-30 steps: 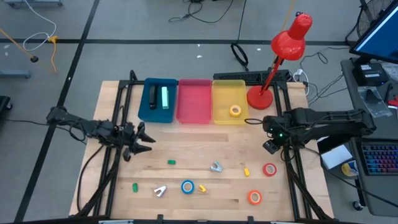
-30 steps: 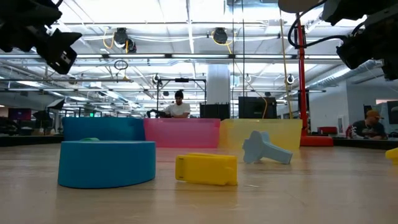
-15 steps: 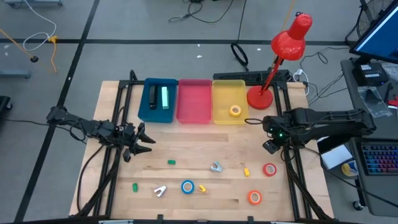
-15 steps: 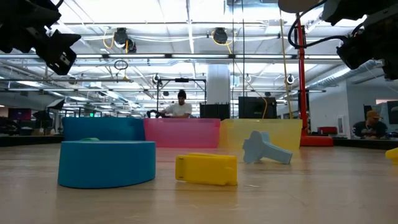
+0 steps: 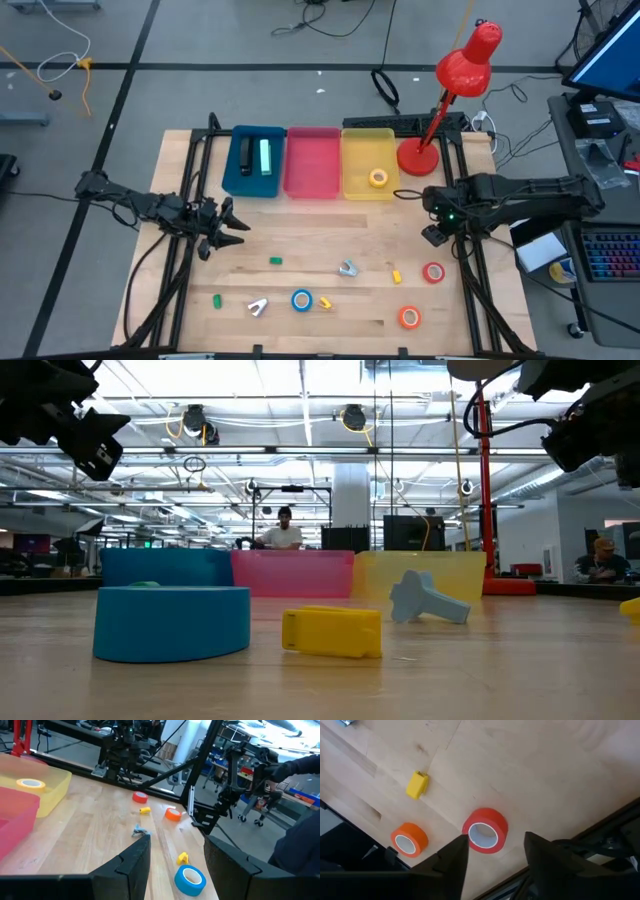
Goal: Pick and place Stapler, Stapler remover, tape
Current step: Put the red tape into the yellow bin
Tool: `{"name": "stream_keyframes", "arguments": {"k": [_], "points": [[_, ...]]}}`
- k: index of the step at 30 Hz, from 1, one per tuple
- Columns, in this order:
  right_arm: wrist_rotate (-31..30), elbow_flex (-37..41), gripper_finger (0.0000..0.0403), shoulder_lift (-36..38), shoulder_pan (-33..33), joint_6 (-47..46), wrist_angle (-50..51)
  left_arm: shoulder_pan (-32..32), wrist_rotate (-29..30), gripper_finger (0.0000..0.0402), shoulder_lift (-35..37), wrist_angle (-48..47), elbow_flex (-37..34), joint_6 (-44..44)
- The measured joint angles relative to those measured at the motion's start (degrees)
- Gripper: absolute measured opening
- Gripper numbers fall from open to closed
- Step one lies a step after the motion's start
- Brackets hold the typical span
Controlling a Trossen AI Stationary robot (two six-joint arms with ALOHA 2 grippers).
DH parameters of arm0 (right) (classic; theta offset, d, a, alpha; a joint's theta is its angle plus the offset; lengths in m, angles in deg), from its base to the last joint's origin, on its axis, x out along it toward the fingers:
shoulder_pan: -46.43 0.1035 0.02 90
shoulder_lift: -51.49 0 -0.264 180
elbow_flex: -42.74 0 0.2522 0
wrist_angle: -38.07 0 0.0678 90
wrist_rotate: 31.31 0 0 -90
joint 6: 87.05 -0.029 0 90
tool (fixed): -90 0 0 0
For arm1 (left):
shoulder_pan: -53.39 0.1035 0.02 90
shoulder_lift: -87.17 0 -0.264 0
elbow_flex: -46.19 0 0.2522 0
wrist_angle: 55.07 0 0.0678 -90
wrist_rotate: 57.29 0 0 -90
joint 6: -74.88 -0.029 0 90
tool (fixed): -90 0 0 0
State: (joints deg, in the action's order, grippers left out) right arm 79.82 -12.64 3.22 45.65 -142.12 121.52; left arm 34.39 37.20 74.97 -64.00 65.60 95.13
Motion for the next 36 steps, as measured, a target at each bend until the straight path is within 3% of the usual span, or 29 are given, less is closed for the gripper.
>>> {"name": "stream_keyframes", "arguments": {"k": [9, 22, 36], "points": [[0.2, 0.0, 0.0237, 0.0, 8.1, -8.1, -3.8, 0.0, 0.1, 0.0186, 0.0, 0.0, 0.0, 0.2], [0.4, 7.3, 0.0222, -1.3, 22.2, -28.8, -22.9, 0.0, 0.0, 0.0186, -0.2, -0.3, 0.0, 1.1], [-0.4, 17.1, 0.0215, -1.2, 30.6, -45.2, -39.0, 0.0, 0.0, 0.0186, -0.2, -0.3, 0.0, 1.3]]}}
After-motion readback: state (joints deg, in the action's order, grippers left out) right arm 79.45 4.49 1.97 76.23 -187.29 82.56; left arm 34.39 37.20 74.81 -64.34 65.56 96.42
